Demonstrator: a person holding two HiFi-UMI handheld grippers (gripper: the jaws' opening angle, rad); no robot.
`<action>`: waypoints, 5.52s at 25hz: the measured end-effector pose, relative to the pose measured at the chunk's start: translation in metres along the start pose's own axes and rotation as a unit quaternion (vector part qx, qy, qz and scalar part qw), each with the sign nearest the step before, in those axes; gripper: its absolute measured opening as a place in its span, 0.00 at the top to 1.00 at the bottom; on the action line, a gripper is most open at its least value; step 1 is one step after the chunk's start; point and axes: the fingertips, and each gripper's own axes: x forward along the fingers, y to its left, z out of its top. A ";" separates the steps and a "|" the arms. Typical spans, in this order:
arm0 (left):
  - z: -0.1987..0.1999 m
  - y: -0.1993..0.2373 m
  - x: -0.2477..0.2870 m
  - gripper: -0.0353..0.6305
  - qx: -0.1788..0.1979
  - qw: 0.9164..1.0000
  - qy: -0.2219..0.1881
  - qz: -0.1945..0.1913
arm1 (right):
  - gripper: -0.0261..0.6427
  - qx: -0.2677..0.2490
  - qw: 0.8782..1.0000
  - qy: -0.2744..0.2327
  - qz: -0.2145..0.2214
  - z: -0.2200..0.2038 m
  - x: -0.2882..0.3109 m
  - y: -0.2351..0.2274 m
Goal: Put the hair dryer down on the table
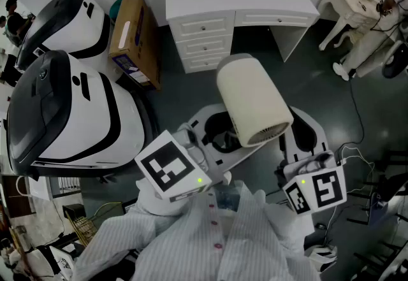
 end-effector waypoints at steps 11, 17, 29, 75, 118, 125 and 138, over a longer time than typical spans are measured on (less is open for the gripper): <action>0.005 -0.009 0.002 0.64 0.007 1.000 -0.013 0.010 | 0.94 -0.001 1.000 -0.009 -0.002 0.001 -0.014 -0.006; 0.001 -0.013 -0.001 0.64 0.003 1.000 -0.017 0.019 | 0.94 -0.001 1.000 -0.001 0.004 -0.009 -0.018 -0.006; 0.003 0.049 0.032 0.64 0.002 1.000 -0.007 0.015 | 0.94 -0.007 1.000 0.014 0.000 -0.017 0.036 -0.042; 0.055 0.408 0.225 0.64 -0.009 0.999 0.011 0.033 | 0.94 -0.002 0.999 0.031 -0.033 0.004 0.350 -0.291; 0.085 0.643 0.485 0.64 0.014 0.989 0.072 0.131 | 0.94 -0.017 0.998 0.040 0.051 0.040 0.561 -0.584; 0.090 0.681 0.505 0.64 0.020 0.989 0.082 0.125 | 0.94 -0.016 0.998 0.039 0.050 0.046 0.595 -0.604; 0.068 0.734 0.520 0.64 0.028 0.983 0.139 0.118 | 0.94 -0.001 0.998 0.053 0.039 0.036 0.636 -0.626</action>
